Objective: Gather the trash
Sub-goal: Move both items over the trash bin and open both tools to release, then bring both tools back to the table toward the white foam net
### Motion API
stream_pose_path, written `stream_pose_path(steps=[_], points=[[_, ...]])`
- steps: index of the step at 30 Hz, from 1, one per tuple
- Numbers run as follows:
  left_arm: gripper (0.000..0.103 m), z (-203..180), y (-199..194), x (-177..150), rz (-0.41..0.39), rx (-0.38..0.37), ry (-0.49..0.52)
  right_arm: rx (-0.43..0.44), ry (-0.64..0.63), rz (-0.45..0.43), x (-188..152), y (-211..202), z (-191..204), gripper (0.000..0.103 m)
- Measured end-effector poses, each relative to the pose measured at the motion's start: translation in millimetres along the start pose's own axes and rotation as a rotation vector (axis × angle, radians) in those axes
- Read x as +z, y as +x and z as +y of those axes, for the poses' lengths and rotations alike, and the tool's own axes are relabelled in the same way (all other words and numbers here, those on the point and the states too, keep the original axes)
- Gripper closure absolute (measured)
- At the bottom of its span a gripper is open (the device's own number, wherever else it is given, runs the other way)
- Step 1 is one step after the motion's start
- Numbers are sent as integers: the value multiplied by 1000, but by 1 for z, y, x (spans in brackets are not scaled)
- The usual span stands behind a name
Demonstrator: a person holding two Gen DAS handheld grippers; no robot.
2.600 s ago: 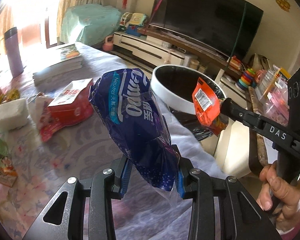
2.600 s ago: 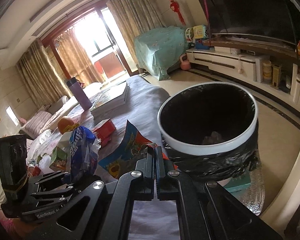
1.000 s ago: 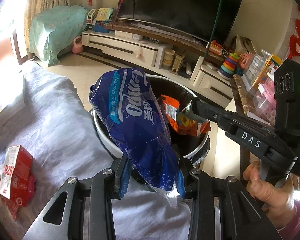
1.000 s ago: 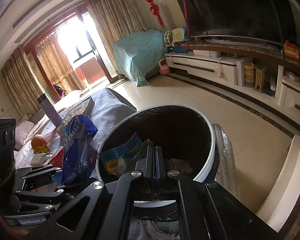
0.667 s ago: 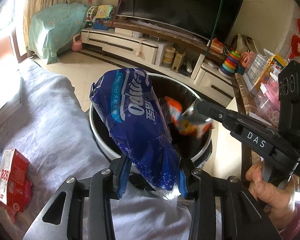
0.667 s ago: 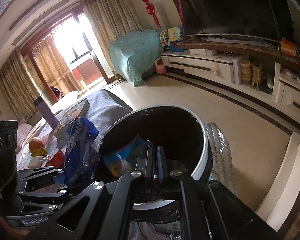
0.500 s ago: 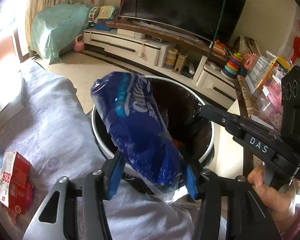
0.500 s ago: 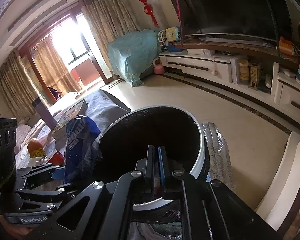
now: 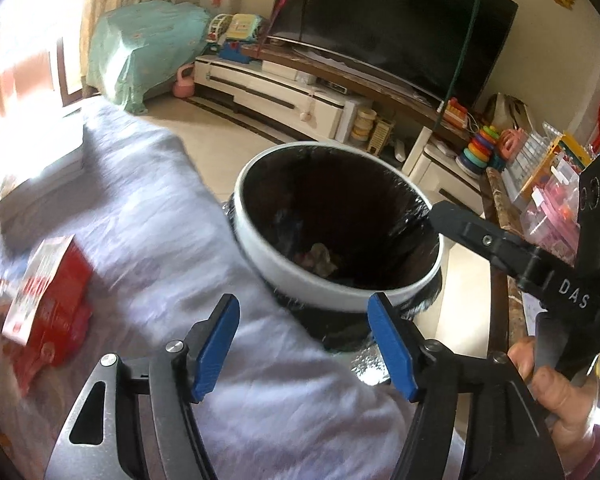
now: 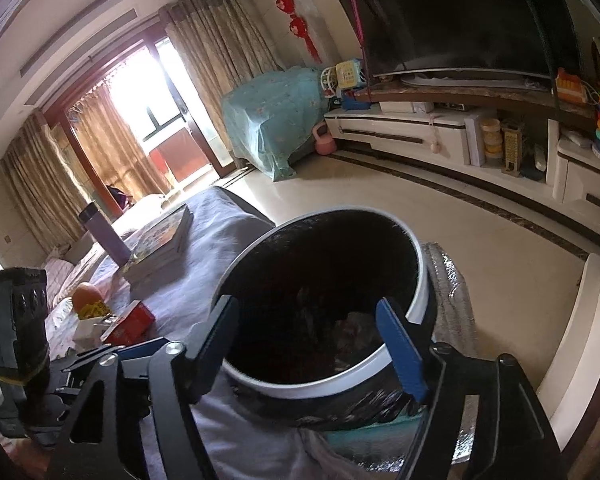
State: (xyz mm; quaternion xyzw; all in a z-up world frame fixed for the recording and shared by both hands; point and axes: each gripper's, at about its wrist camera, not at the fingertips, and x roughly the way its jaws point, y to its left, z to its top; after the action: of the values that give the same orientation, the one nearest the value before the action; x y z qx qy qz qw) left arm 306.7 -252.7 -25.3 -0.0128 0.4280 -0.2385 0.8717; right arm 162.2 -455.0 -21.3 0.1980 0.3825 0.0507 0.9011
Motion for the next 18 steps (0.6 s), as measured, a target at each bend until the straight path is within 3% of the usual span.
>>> stream_pose_path(steps=[6, 18], points=[[37, 18, -22, -34, -4, 19, -58, 36, -7, 31, -15, 1, 20, 15], [37, 61, -95, -98, -53, 104, -151, 126, -58, 114, -50, 14, 82, 10]])
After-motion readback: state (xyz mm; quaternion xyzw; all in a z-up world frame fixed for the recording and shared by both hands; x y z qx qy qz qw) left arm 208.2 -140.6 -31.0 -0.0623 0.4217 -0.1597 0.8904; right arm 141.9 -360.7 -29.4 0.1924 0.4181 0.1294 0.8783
